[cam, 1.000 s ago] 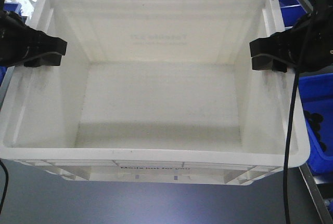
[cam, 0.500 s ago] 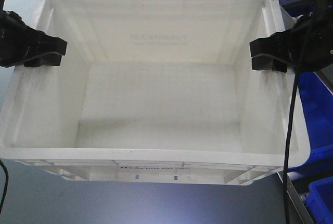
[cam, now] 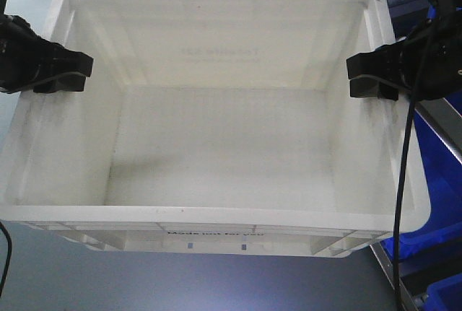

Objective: Move bin from left to right shelf
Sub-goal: 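Keep the tote gripped while the base drives toward the other shelf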

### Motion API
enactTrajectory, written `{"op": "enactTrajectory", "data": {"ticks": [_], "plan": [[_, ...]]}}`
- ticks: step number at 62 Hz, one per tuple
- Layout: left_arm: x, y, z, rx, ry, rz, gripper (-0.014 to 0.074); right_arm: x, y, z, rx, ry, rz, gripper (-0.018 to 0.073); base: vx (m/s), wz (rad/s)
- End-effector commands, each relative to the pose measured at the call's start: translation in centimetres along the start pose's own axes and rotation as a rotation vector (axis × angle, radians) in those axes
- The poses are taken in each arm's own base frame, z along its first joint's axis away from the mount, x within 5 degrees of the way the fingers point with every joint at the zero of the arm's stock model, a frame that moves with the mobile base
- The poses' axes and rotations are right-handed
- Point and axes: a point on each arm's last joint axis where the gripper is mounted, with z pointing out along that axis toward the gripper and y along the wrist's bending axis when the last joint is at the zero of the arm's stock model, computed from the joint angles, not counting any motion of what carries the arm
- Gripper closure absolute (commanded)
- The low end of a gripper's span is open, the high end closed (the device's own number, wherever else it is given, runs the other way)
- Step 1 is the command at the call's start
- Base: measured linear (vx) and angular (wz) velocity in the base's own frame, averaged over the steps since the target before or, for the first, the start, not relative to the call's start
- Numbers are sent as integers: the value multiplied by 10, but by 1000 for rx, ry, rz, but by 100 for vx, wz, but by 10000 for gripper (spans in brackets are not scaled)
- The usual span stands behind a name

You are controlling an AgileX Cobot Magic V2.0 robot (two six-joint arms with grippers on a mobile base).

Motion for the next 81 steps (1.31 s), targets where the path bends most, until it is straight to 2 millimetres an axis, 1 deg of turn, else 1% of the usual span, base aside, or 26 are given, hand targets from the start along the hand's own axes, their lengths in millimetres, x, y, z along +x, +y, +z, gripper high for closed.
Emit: {"op": "enactTrajectory", "data": {"ticks": [1,58,81], "plan": [[-12,-4,-24,6,-151,41,604,-13,6,-26,-5,-163,-79,564,24,-3],[-11,-4,-24,6,-150,41,604,-13,6,-26,-6,-159,-79,564,30,1],[-11,-4,-24,6,-150,41,604,-13,6,-26,-6,-159,-79,564,34,15]]}}
